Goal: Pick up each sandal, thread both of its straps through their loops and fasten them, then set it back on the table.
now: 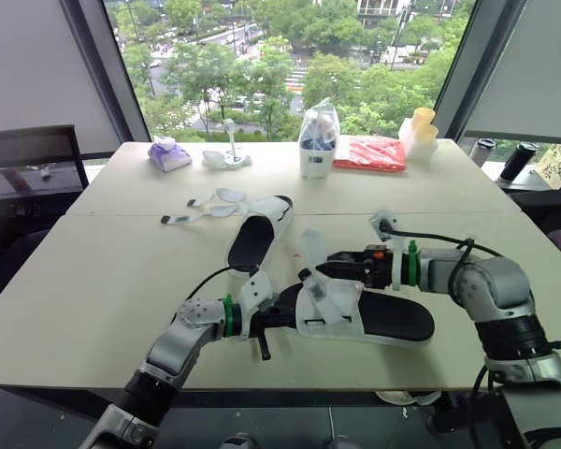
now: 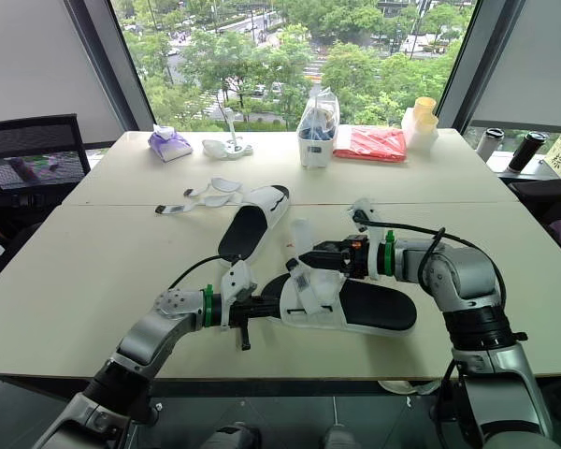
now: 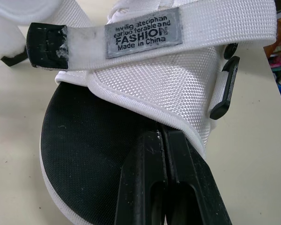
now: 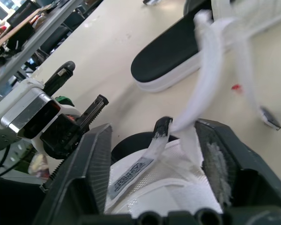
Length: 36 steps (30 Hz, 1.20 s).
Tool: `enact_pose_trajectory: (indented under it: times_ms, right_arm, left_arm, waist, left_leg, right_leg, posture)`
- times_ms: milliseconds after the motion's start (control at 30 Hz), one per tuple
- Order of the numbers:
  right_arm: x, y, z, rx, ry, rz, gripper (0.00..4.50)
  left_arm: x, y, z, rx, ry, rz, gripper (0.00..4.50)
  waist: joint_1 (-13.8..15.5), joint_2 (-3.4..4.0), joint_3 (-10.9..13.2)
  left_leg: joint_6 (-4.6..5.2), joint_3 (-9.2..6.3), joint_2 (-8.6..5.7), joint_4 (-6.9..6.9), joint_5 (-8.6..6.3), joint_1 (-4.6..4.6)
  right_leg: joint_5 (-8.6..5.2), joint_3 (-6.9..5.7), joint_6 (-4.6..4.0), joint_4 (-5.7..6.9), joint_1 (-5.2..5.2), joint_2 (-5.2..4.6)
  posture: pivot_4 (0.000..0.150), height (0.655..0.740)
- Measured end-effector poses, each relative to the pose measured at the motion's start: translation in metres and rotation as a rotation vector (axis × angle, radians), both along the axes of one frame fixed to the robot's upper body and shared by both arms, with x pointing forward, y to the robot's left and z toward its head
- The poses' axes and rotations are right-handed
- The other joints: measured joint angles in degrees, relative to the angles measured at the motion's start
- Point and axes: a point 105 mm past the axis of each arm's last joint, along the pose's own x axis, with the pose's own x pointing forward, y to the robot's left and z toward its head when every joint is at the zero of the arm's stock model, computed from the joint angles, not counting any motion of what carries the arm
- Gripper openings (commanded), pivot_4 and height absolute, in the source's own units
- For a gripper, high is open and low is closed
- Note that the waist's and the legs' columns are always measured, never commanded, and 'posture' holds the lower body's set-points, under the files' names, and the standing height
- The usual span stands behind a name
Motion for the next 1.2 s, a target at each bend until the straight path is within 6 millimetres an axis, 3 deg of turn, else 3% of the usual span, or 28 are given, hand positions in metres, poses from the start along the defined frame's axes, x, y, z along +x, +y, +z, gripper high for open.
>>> enact_pose_trajectory:
  times_ms: [233,400,600,800,1167,1200]
  right_arm:
    - [0.016,-0.009,0.016,-0.110,-0.174,-0.033,3.02]
    - [0.002,0.004,0.014,-0.075,-0.095,0.066,3.02]
    - [-0.011,0.027,-0.005,-0.145,-0.035,0.177,3.02]
    - [-0.010,0.024,-0.024,-0.282,-0.008,0.182,3.02]
    - [-0.001,0.036,-0.027,-0.347,0.003,0.199,3.02]
    - [0.000,0.037,-0.028,-0.352,0.008,0.199,2.79]
  left_arm:
    - [0.001,0.001,-0.001,0.002,0.002,0.006,0.00]
    - [0.000,0.001,0.000,0.000,0.000,0.001,0.00]
    - [0.001,0.001,0.000,0.000,-0.001,0.008,0.00]
    - [0.000,0.001,0.000,-0.003,-0.001,0.009,0.00]
    - [0.000,-0.001,-0.001,-0.013,0.001,0.018,0.00]
    - [0.000,-0.001,-0.001,-0.014,0.001,0.019,0.00]
  waist:
    - [-0.1,0.00,0.0]
    - [0.0,0.00,0.0]
    - [0.0,0.00,0.0]
    - [0.0,0.00,0.0]
    - [0.1,0.00,0.0]
    - [0.1,0.00,0.0]
  left_leg:
    - [0.00,0.07,0.02,0.04,0.00,0.04]
    - [0.00,-0.06,0.02,-0.05,0.00,0.02]
    - [-0.01,-0.06,0.02,0.01,0.00,0.03]
    - [-0.01,-0.06,0.02,-0.02,0.00,0.03]
    - [-0.01,-0.07,0.01,0.01,0.00,0.03]
    - [-0.01,-0.07,0.00,0.02,0.00,0.03]
  right_leg:
    - [-0.06,0.00,0.10,0.02,0.03,0.01]
    - [-0.01,0.01,0.00,0.01,-0.01,0.01]
    - [-0.03,0.01,0.04,0.02,0.01,0.01]
    - [-0.01,0.01,0.00,0.02,-0.01,0.01]
    - [0.00,0.00,0.00,0.03,0.00,0.01]
    - [0.00,0.01,0.00,0.03,0.01,0.01]
  posture:
    - [0.150,0.7400]
    - [0.150,0.7400]
    - [0.150,0.7400]
    - [0.150,0.7400]
    - [0.150,0.7400]
    - [0.150,0.7400]
